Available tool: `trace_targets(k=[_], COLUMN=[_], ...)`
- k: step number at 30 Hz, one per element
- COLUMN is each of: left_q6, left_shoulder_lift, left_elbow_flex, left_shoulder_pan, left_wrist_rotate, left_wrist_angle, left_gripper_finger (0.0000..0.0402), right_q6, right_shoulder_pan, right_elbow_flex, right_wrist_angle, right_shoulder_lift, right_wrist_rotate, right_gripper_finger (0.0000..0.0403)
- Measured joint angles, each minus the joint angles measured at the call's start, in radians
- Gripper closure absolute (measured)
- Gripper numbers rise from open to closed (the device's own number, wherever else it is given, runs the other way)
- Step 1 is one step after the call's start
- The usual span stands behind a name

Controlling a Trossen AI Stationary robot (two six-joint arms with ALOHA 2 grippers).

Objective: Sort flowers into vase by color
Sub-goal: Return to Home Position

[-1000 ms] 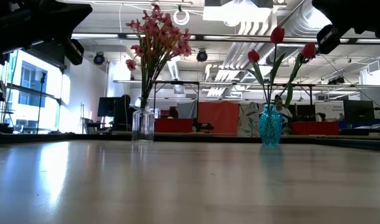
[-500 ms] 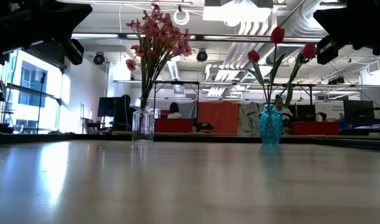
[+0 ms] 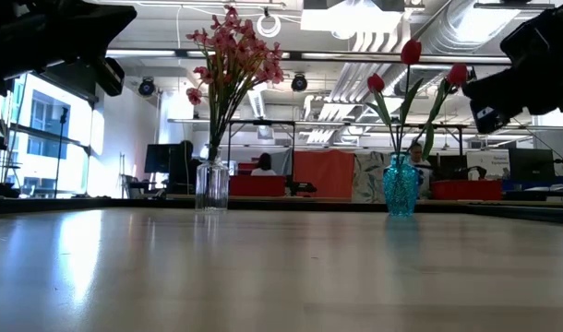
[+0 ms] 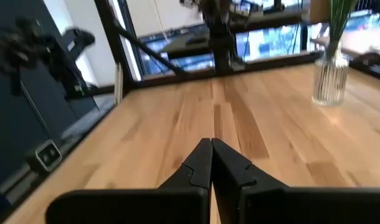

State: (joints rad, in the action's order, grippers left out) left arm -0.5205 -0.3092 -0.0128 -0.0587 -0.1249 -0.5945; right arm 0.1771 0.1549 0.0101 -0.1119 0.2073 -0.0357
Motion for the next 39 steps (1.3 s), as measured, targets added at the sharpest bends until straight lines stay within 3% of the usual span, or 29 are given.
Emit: trace_targets(k=[6, 15, 23, 28, 39], left_q6=[0.000, 0.000, 0.000, 0.000, 0.000], left_shoulder_lift=[0.000, 0.006, 0.183, 0.305, 0.306], left_elbow_flex=[0.000, 0.000, 0.000, 0.000, 0.001], left_shoulder_pan=[0.000, 0.000, -0.001, -0.001, 0.046], left_wrist_rotate=[0.000, 0.000, 0.000, 0.000, 0.002], left_wrist_angle=[0.000, 0.008, 0.104, 0.143, 0.128], left_gripper_finger=[0.0401, 0.0401, 0.0401, 0.0401, 0.0401], right_q6=[0.004, 0.005, 0.005, 0.005, 0.005], right_shoulder_pan=[0.000, 0.001, 0.000, 0.000, -0.001], right_elbow_flex=[0.000, 0.000, 0.000, 0.000, 0.000], right_wrist_angle=[0.093, 0.095, 0.095, 0.057, 0.091], right_shoulder_lift=[0.001, -0.015, -0.200, -0.207, -0.207], right_wrist_rotate=[0.000, 0.002, 0.002, 0.002, 0.004], right_gripper_finger=[0.0403, 0.0403, 0.0403, 0.0402, 0.0402])
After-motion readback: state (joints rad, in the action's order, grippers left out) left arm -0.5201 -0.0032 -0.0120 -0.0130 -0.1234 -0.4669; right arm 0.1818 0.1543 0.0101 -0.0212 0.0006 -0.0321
